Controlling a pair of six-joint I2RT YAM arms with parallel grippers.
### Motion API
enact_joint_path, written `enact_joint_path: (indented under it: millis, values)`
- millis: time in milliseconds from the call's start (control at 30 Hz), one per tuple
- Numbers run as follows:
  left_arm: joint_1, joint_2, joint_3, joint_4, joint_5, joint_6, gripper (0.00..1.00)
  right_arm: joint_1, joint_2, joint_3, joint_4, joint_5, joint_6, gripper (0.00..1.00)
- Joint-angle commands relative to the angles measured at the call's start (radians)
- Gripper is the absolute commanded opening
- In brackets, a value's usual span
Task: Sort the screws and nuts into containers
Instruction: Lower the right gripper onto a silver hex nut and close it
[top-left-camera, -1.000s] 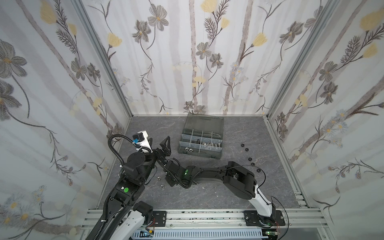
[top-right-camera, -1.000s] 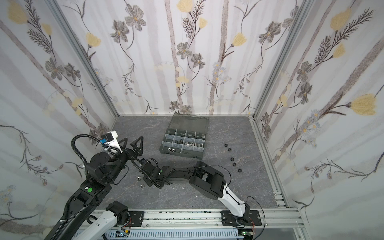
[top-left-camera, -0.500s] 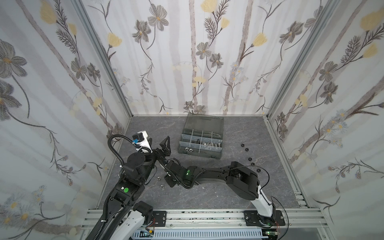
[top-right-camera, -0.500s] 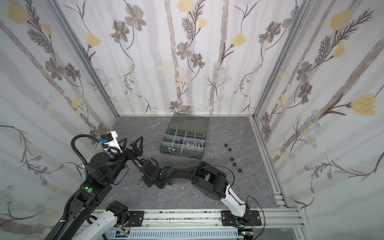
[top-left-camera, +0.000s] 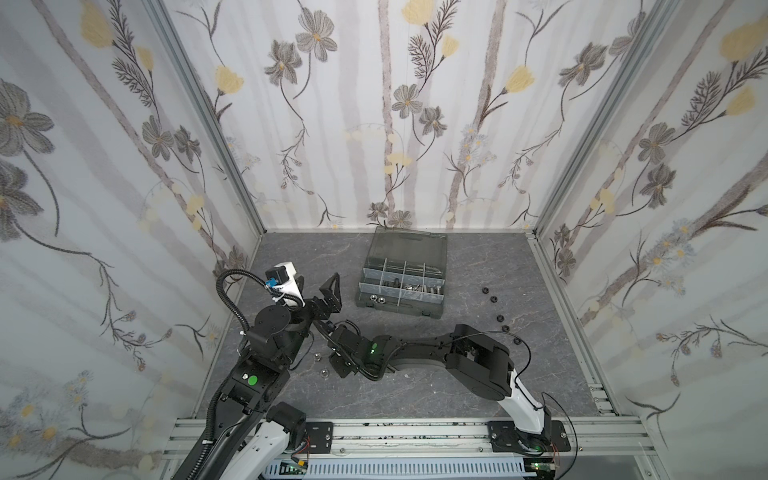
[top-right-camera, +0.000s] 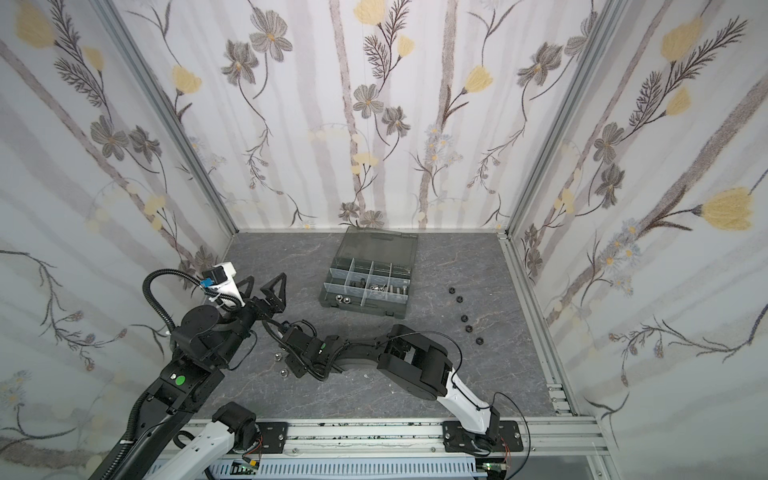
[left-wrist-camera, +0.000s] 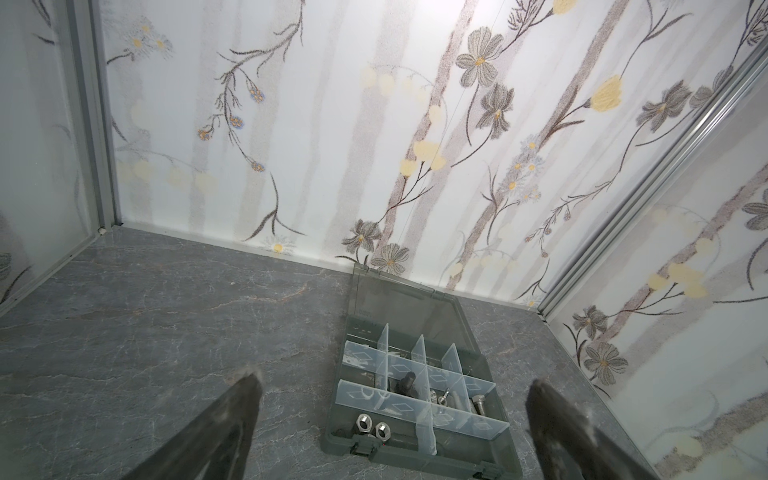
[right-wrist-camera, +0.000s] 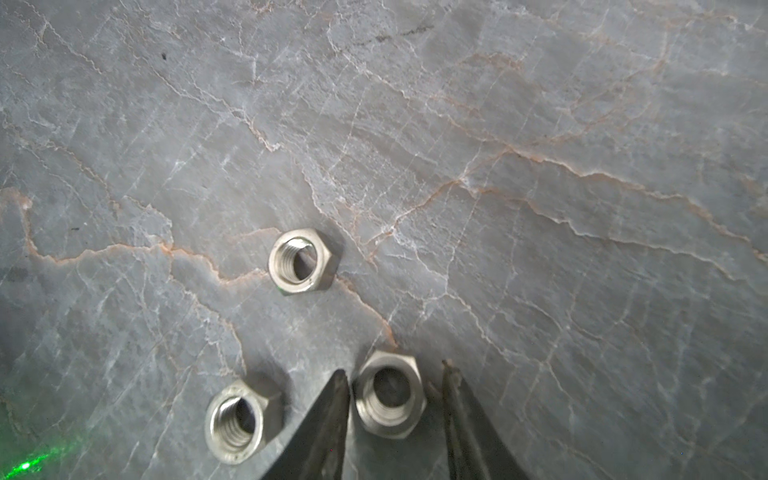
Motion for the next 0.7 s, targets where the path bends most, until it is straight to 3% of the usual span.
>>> enact_joint_path:
  millis: [0,300,667]
  values:
    - [0.000,0.000,-0.002,0.032,-0.013,0.001,1.00,0.001,0.015,0.007,-0.015,0.015,0.000,0.35]
    - [0.000,-0.002,-0.002,0.032,-0.018,0.004,1.00,0.002,0.008,0.005,-0.027,0.056,-0.006,0.23]
    - [0.000,0.000,-0.003,0.032,-0.023,0.004,1.00,-0.029,-0.078,-0.054,0.019,0.056,0.014,0.18]
